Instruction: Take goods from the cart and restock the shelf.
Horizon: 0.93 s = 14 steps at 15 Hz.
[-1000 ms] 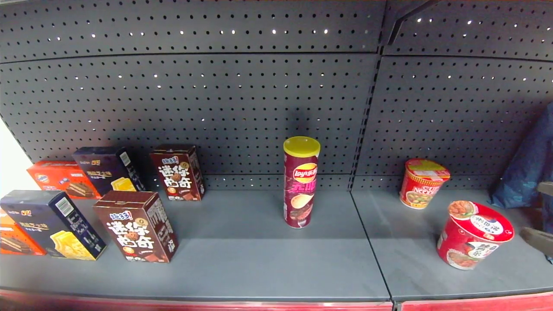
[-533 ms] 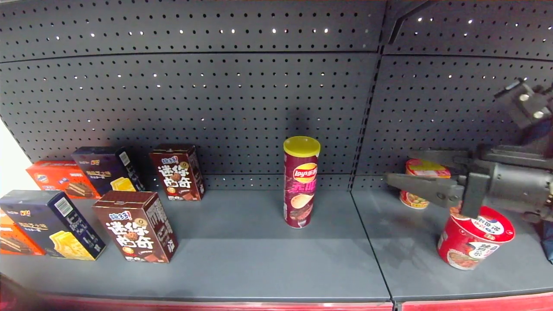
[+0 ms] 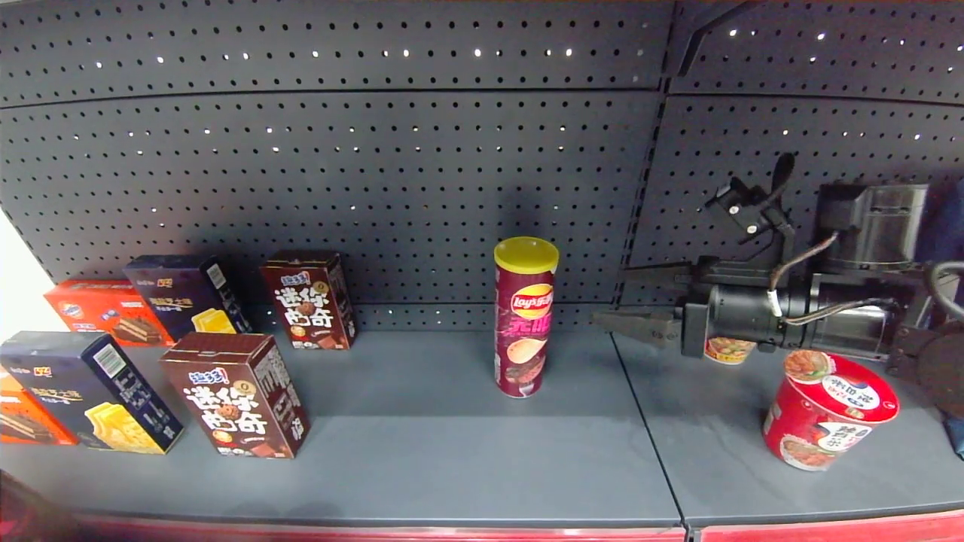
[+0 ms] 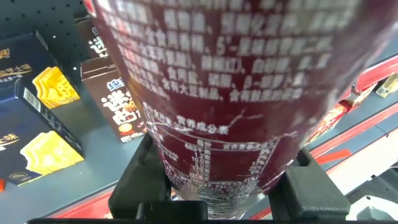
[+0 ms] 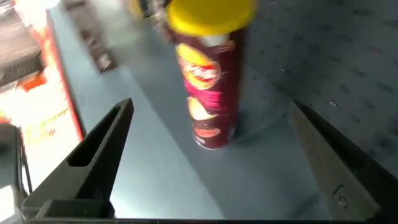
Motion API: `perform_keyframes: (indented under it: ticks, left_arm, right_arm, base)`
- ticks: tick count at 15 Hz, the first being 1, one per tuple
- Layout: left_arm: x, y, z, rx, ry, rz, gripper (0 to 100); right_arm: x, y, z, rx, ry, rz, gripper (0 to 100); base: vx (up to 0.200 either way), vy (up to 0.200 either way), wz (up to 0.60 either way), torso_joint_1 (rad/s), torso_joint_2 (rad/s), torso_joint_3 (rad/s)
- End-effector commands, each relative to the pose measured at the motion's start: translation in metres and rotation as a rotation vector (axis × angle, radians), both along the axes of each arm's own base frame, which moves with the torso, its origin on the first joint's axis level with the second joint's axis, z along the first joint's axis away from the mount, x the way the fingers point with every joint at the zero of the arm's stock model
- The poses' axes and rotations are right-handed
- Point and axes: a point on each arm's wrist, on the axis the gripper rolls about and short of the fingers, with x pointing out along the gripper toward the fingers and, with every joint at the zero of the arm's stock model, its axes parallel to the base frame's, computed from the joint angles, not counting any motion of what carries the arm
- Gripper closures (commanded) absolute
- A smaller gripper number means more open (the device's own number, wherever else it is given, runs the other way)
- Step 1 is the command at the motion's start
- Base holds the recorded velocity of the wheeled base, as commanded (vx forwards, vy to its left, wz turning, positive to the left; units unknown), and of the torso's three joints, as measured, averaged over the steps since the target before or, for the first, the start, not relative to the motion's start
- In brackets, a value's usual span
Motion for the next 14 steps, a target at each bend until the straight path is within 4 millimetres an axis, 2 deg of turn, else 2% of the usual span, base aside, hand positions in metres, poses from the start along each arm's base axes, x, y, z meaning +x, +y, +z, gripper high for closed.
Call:
perform_keyframes:
  ticks: [1, 5, 9, 14]
  left_arm:
    - [0.0, 0.0, 0.0, 0.0, 0.001, 0.0, 100]
    - [-0.004, 0.001, -0.002, -0.001, -0.002, 0.003, 100]
    - [-0.007, 0.003, -0.006, 0.011, 0.026, 0.008, 100]
    - [-0.007, 0.003, -0.007, 0.014, 0.033, 0.014, 100]
  right_arm:
    - [0.019, 0.002, -0.022, -0.023, 0.015, 0.058, 0]
    - [0.038, 0.013, -0.037, -0.023, 0.028, 0.113, 0]
    - [0.061, 0.027, -0.042, -0.01, 0.008, 0.147, 0]
    - [0.079, 0.043, -0.059, -0.008, 0.014, 0.19, 0]
  base:
    - [0.0, 0.0, 0.0, 0.0, 0.0, 0.0]
    - [0.0, 0.0, 0.0, 0.0, 0.0, 0.0]
    - [0.0, 0.0, 0.0, 0.0, 0.0, 0.0]
    - [0.0, 0.0, 0.0, 0.0, 0.0, 0.0]
